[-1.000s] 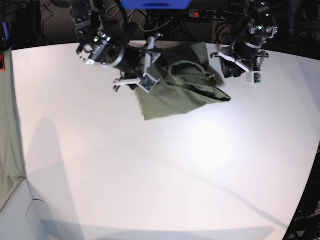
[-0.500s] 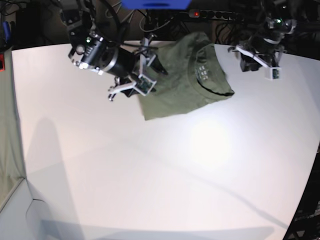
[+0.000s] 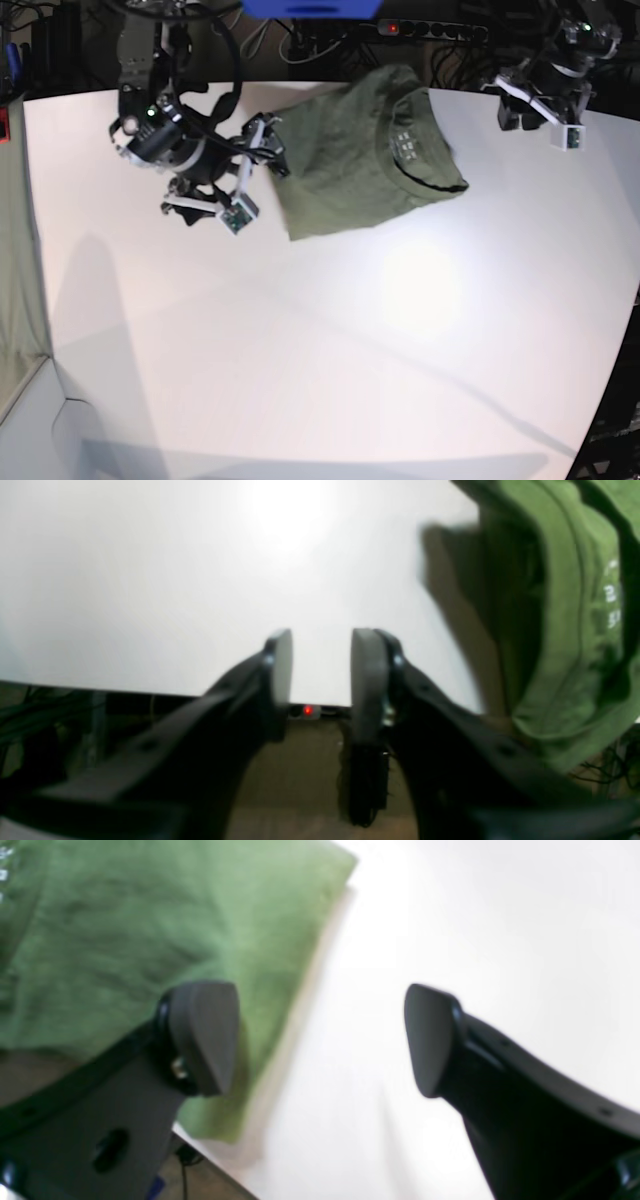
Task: Layout the t-shirt on the table in an organized manner, then fold the t-shirt properly
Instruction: 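Grasp the folded shirt's edge with the left gripper and tuck it under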
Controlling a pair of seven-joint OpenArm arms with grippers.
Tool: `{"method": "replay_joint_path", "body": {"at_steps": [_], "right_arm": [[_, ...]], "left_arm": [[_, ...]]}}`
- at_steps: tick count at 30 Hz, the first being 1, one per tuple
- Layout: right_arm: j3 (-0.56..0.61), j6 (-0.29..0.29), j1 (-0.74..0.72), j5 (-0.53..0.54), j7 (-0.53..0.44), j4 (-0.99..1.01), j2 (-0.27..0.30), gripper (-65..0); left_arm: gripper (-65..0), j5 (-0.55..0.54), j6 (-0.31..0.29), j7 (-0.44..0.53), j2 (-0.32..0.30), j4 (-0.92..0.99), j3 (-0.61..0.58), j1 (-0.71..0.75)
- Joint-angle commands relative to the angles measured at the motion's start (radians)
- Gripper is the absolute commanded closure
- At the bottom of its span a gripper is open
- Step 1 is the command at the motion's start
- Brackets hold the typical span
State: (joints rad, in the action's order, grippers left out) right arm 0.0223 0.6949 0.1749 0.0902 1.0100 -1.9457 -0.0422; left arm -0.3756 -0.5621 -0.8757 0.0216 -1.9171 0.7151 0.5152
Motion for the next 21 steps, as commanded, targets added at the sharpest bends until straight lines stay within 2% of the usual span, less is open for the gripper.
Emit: {"method": "replay_joint_path", "body": {"at_steps": [1, 6, 9, 16, 21], "right_arm": [[0.0, 0.003, -0.013, 0.015, -0.016, -0.016, -0.008, -53.3], [0.0, 0.003, -0.008, 0.01, -0.018, -0.014, 0.0, -53.3], [-0.002, 0.003, -0.007, 0.01, -0.016, -0.014, 0.018, -53.3], [-0.003, 0.003, -0.004, 0.009, -0.015, -0.014, 0.035, -53.3], [-0.003, 0.003, 0.004, 0.009, -0.016, -0.014, 0.048, -53.3]], "left_arm": [[-27.3, -0.013, -0.003, 0.013, -0.004, -0.012, 0.002, 0.0], [-45.3, -0.016, -0.011, 0.013, 0.025, -0.018, -0.065, -0.005], [-51.7, -0.027, -0.013, 0.013, 0.028, -0.02, -0.113, 0.003], [-53.4, -0.132, -0.013, 0.013, 0.025, -0.008, -0.211, 0.0], [-53.4, -0.21, -0.013, 0.02, 0.033, 0.018, -0.229, -0.017]]}}
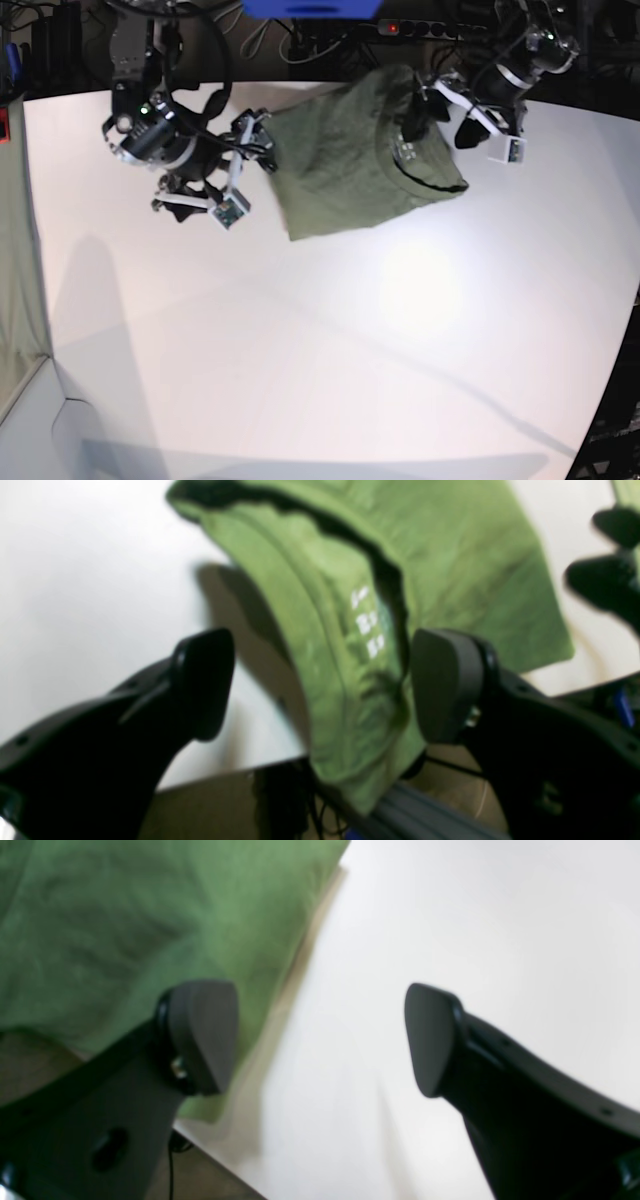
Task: Layout the t-shirt on the table in an organized manner, then fold the t-shirt properly
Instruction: 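Grasp the folded shirt's edge with the left gripper and tuck it under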
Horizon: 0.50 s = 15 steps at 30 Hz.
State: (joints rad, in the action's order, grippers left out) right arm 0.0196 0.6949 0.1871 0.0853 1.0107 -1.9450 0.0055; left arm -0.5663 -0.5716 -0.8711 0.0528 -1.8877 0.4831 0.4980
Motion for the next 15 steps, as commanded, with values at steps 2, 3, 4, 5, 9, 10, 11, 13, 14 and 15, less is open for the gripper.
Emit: {"method": "replay_joint_path", "body": {"at_steps": [2, 3, 4, 5, 9, 10, 11, 13, 14, 15], "right_arm": [[0.0, 0.003, -0.007, 0.014, -0.017, -0.015, 0.001, -53.3], [0.0, 0.003, -0.007, 0.014, -0.017, -0.015, 0.001, -53.3], [0.0, 0.003, -0.007, 0.014, -0.017, -0.015, 0.001, -53.3], [0.0, 0.003, -0.007, 0.014, -0.017, -0.015, 0.001, -53.3], [0.0, 0.003, -0.005, 0.014, -0.017, -0.015, 0.023, -53.3], [0.0, 0.003, -0.005, 0.014, -0.017, -0.015, 0.023, -53.3], [0.0, 0.003, -0.005, 0.014, -0.017, -0.015, 0.024, -53.3], [0.0, 0.003, -0.008, 0.014, -0.017, -0.015, 0.026, -53.3], [-0.004, 0.003, -0.008, 0.014, -0.016, -0.015, 0.034, -53.3], [-0.013, 0.003, -0.01, 0.014, -0.016, -0.015, 0.037, -53.3]], "left_arm": [[-53.4, -0.018, 0.002, 0.016, 0.015, 0.033, 0.001, -0.032], [-53.4, -0.01, 0.002, 0.014, 0.02, 0.064, 0.001, -0.051], [-53.4, -0.005, 0.002, 0.014, 0.025, 0.09, 0.001, -0.063], [-53.4, -0.002, 0.002, 0.016, 0.029, 0.115, 0.001, -0.074], [-53.4, 0.009, 0.006, 0.016, 0.038, 0.211, -0.021, -0.124], [-53.4, 0.009, 0.006, 0.016, 0.035, 0.231, -0.036, -0.132], [-53.4, 0.009, 0.006, 0.016, 0.034, 0.248, -0.053, -0.141], [-53.4, 0.01, 0.006, 0.017, 0.032, 0.28, -0.077, -0.147], [-53.4, 0.01, 0.008, 0.017, 0.032, 0.293, -0.085, -0.15], [-53.2, 0.01, 0.008, 0.017, 0.032, 0.308, -0.09, -0.163]]}}
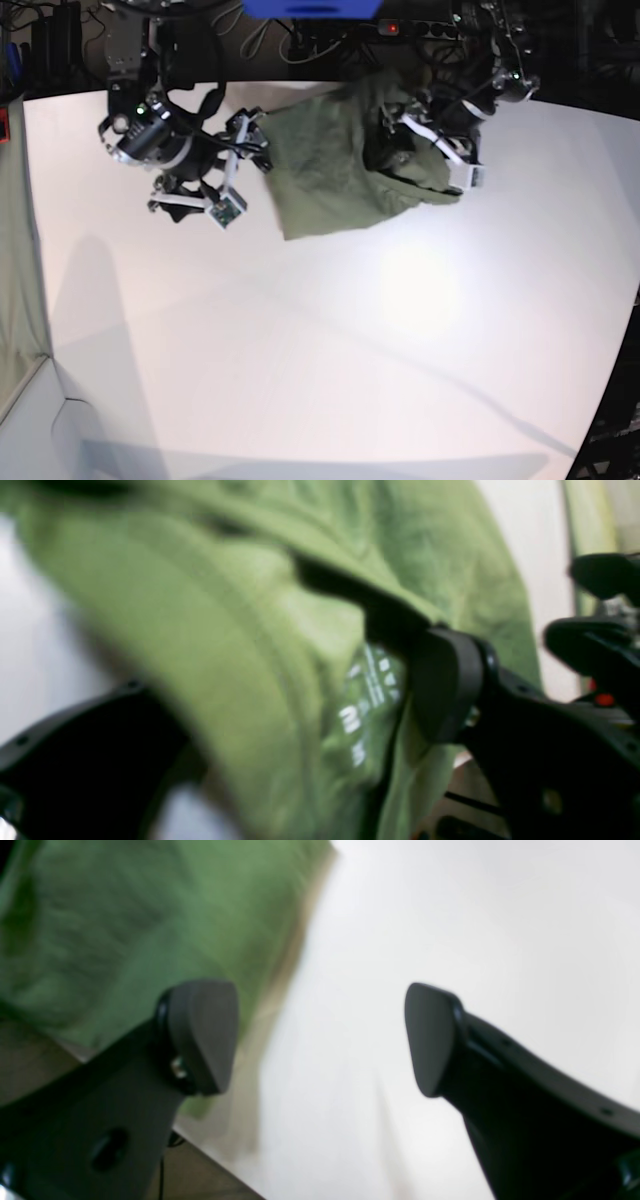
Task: Layout the t-shirt on the table in an organized manner, then fold the t-shirt properly
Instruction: 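Grasp the folded shirt's edge with the left gripper and tuck it under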
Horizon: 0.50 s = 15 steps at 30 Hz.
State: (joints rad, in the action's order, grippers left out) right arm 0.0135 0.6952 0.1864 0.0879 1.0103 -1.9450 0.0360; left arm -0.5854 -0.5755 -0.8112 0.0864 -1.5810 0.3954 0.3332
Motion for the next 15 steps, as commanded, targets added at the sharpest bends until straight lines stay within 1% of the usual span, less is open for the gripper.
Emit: {"method": "replay_joint_path", "body": {"at_steps": [1, 5, 6, 7, 8, 10, 12, 14, 15], "right_arm": [[-0.016, 0.003, -0.012, 0.011, -0.015, -0.015, 0.006, -53.3], [-0.07, 0.003, -0.017, 0.011, -0.021, -0.017, 0.006, -53.3], [-0.088, 0.003, -0.02, 0.011, -0.025, -0.017, 0.006, -53.3], [-0.105, 0.003, -0.031, 0.011, -0.023, -0.018, 0.006, -53.3], [-0.125, 0.003, -0.043, 0.011, -0.015, -0.017, 0.006, -53.3], [-0.182, 0.003, -0.057, 0.013, -0.015, -0.017, 0.005, -53.3], [-0.243, 0.003, -0.063, 0.013, -0.015, -0.018, -0.003, -53.3], [-0.294, 0.003, -0.081, 0.013, -0.015, -0.02, -0.008, -53.3], [-0.324, 0.003, -0.087, 0.013, -0.015, -0.02, -0.009, -53.3]], "left_arm": [[-53.1, 0.034, 0.01, -0.043, -0.001, 0.02, -0.002, -0.009], [-52.8, 0.114, 0.004, -0.043, -0.001, 0.09, -0.002, -0.047], [-52.3, 0.129, 0.002, -0.043, -0.001, 0.1, -0.002, -0.053], [-50.2, 0.144, 0.002, -0.043, -0.001, 0.107, -0.002, -0.061], [-45.5, 0.161, 0.002, -0.043, -0.001, 0.116, -0.002, -0.072], [-31.1, 0.19, 0.002, -0.043, -0.001, 0.136, -0.002, -0.098], [-15.2, 0.222, 0.002, -0.043, -0.001, 0.163, -0.003, -0.131], [-0.6, 0.272, 0.002, -0.044, -0.007, 0.195, -0.034, -0.171], [0.0, 0.308, 0.002, -0.047, -0.027, 0.213, -0.069, -0.2]]}}
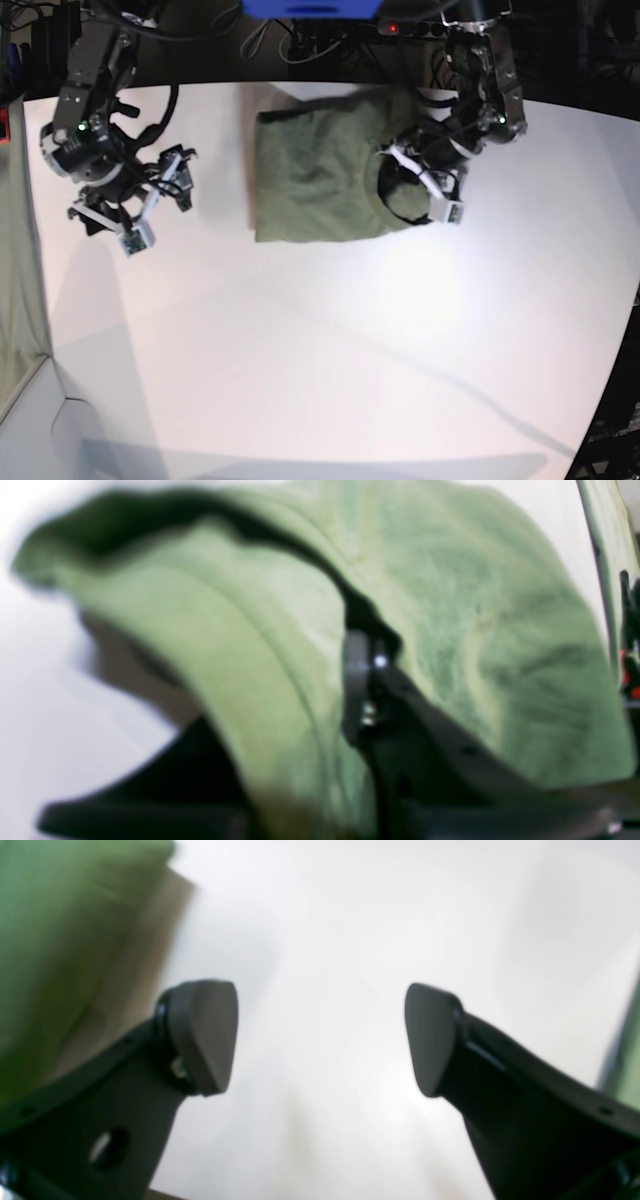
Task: Layout the t-shirt on the table in an organized manner, then fold the t-shirt properly
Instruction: 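Grasp the folded shirt's edge with the left gripper and tuck it under, then sweep the left gripper across the folded shirt to square it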
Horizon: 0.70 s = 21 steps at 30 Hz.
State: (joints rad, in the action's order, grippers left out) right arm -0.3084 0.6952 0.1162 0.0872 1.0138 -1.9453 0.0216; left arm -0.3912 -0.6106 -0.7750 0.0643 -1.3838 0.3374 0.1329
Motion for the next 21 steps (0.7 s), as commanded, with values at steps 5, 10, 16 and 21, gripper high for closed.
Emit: {"method": "replay_joint_path", "body": {"at_steps": [5, 10, 16, 21], "right_arm": [[-0.108, 0.003, -0.02, 0.013, -0.019, -0.019, 0.01, -53.3], [-0.203, 0.003, -0.02, 0.013, -0.019, -0.018, 0.013, -53.3], [-0.295, 0.003, -0.019, 0.013, -0.019, -0.019, 0.013, -53.3], [-0.355, 0.003, -0.014, 0.013, -0.019, -0.019, 0.008, -53.3]], "left_arm": [[0.0, 0.205, 0.037, -0.08, -0.087, 0.11, -0.254, -0.138], [-0.2, 0.209, 0.036, -0.057, -0.186, 0.131, -0.532, -0.304], [-0.2, 0.209, 0.036, 0.087, -0.268, 0.137, -0.907, -0.513], [-0.2, 0.211, 0.036, 0.21, -0.265, 0.139, -1.113, -0.639]]}}
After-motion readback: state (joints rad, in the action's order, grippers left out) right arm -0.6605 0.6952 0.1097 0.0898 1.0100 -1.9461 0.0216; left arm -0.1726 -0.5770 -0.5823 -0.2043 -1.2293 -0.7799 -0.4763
